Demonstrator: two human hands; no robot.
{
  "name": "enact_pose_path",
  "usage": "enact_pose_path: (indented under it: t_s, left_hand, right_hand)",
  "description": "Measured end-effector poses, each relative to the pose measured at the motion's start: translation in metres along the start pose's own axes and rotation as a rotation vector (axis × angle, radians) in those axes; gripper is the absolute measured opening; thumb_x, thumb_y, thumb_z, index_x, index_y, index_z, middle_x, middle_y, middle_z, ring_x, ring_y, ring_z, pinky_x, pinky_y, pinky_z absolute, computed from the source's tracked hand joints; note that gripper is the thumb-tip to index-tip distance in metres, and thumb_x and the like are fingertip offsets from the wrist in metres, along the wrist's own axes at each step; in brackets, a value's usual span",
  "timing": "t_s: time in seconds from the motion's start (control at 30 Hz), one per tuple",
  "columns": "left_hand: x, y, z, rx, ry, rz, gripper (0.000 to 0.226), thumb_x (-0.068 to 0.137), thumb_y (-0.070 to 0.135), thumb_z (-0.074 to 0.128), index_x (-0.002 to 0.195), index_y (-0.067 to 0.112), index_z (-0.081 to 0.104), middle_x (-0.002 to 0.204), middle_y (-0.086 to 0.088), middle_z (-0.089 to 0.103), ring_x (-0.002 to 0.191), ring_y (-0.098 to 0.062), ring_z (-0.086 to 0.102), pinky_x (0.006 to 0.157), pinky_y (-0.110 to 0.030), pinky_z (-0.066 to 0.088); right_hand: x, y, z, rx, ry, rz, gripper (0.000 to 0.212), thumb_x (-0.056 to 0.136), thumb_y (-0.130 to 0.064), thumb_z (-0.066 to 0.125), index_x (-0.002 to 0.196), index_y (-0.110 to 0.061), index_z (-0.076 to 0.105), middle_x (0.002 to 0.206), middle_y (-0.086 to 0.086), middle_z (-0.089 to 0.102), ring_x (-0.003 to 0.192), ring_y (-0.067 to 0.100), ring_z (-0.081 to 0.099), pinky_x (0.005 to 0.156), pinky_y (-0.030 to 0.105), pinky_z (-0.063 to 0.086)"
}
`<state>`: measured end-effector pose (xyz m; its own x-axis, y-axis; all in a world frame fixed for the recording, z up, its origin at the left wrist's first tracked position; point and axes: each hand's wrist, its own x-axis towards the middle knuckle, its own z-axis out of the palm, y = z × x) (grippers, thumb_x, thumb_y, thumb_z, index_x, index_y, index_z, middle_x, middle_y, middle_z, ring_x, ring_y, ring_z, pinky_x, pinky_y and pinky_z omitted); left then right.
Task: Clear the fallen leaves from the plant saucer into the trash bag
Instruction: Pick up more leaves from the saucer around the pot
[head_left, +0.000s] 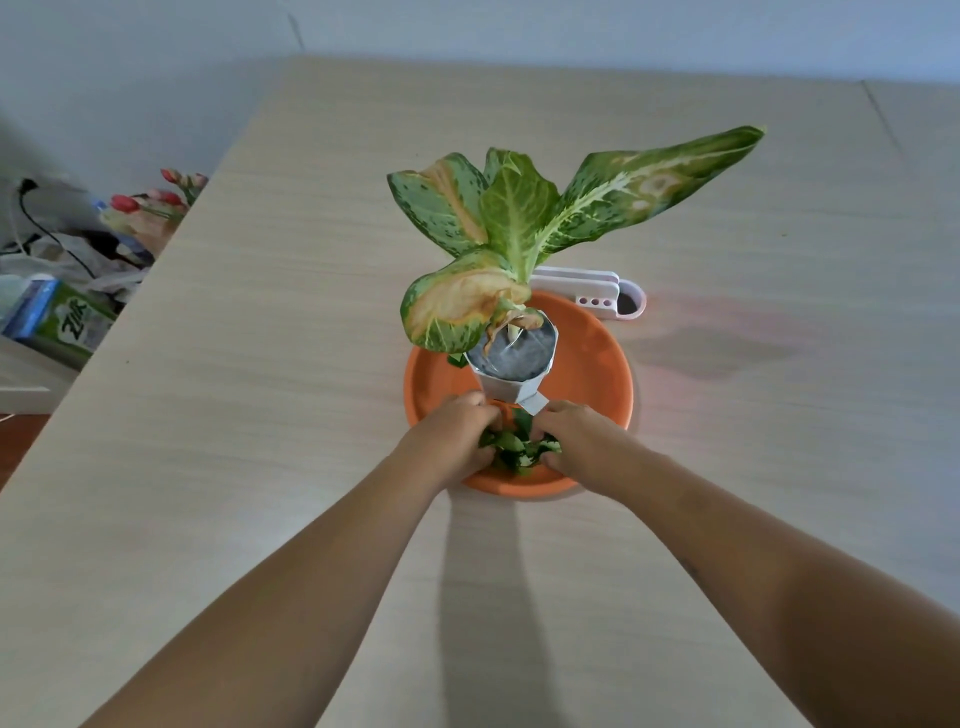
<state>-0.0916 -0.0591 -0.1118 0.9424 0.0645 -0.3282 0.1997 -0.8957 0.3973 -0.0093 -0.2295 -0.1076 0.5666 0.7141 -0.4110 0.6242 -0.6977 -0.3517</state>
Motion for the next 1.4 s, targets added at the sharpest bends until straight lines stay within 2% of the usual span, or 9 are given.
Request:
enact_pose_path:
  t_s: [0.17,0.23,0.33,0.4,0.57,0.73,0.93,1.17,1.4]
  left_hand:
    - [-0.003,0.001,-0.002,0.01,-0.041,-0.039,0.063,0.074,0.04,0.073,0.13,0.027,0.048,0.132,-0.002,0.041,0.123,-0.023,0.039,0.095,-0.04,0.047]
    - [-0.002,0.003,0.0,0.032,-0.052,-0.05,0.056,0.077,0.037,0.072,0.128,0.026,0.051,0.132,-0.003,0.041,0.123,-0.024,0.038,0.097,-0.041,0.046]
    - [0.0,0.0,0.0,-0.009,-0.008,-0.012,0.037,0.082,0.023,0.066,0.118,0.02,0.059,0.119,-0.004,0.048,0.116,-0.025,0.046,0.09,-0.039,0.048]
    - [-0.001,-0.002,-0.002,-0.018,0.013,-0.005,0.042,0.08,0.027,0.067,0.121,0.022,0.057,0.12,-0.002,0.049,0.116,-0.024,0.047,0.087,-0.039,0.049]
    - [-0.001,0.0,0.0,0.041,-0.046,-0.064,0.059,0.076,0.04,0.072,0.129,0.031,0.049,0.13,-0.002,0.04,0.122,-0.024,0.038,0.094,-0.04,0.047]
    - [0.0,0.002,0.004,-0.049,0.006,-0.005,0.028,0.082,0.022,0.065,0.108,0.018,0.059,0.11,-0.004,0.047,0.103,-0.026,0.053,0.074,-0.031,0.043]
    - [0.001,0.001,0.003,-0.03,0.01,-0.023,0.04,0.079,0.025,0.068,0.118,0.021,0.057,0.114,-0.003,0.047,0.104,-0.021,0.049,0.076,-0.032,0.045]
    - [0.003,-0.001,0.008,-0.151,0.061,-0.042,0.022,0.08,0.005,0.061,0.101,0.01,0.066,0.104,-0.009,0.056,0.09,-0.028,0.059,0.073,-0.036,0.049]
    - [-0.01,0.008,-0.006,-0.538,0.209,-0.255,0.016,0.082,0.015,0.065,0.096,0.02,0.07,0.091,0.003,0.069,0.082,-0.014,0.065,0.067,-0.027,0.053]
  right_hand:
    - [-0.002,-0.001,0.003,-0.033,0.036,0.066,0.077,0.074,-0.041,0.072,0.141,-0.035,0.034,0.131,0.003,0.037,0.118,0.03,0.038,0.097,0.045,0.047]
    - [-0.001,-0.005,0.008,-0.037,0.03,0.065,0.077,0.074,-0.042,0.071,0.141,-0.036,0.033,0.132,0.003,0.036,0.118,0.031,0.037,0.098,0.044,0.045]
    - [0.001,-0.005,0.01,-0.019,0.025,0.034,0.052,0.082,-0.032,0.067,0.13,-0.027,0.048,0.124,0.004,0.043,0.114,0.03,0.044,0.092,0.042,0.047]
    - [-0.001,-0.003,0.009,0.019,0.042,0.034,0.046,0.082,-0.029,0.067,0.125,-0.025,0.052,0.119,0.005,0.046,0.113,0.029,0.048,0.088,0.042,0.049]
    - [-0.002,-0.003,0.011,-0.015,0.1,0.092,0.08,0.074,-0.046,0.071,0.142,-0.036,0.03,0.128,0.003,0.038,0.117,0.029,0.039,0.094,0.044,0.049]
    - [-0.001,-0.009,0.02,0.086,0.091,0.045,0.05,0.082,-0.03,0.065,0.129,-0.026,0.049,0.121,0.004,0.042,0.11,0.029,0.043,0.088,0.039,0.047]
    - [-0.001,-0.01,0.023,0.098,0.149,0.078,0.054,0.081,-0.029,0.066,0.132,-0.027,0.048,0.121,0.005,0.042,0.109,0.028,0.042,0.088,0.042,0.049]
    - [0.004,-0.014,0.022,0.321,0.196,0.119,0.018,0.078,0.003,0.055,0.093,0.0,0.065,0.105,0.018,0.058,0.079,0.026,0.053,0.069,0.034,0.044]
    - [-0.007,-0.011,0.009,0.798,0.366,0.403,0.01,0.081,-0.01,0.064,0.088,-0.015,0.069,0.081,0.0,0.064,0.07,0.017,0.059,0.061,0.029,0.05]
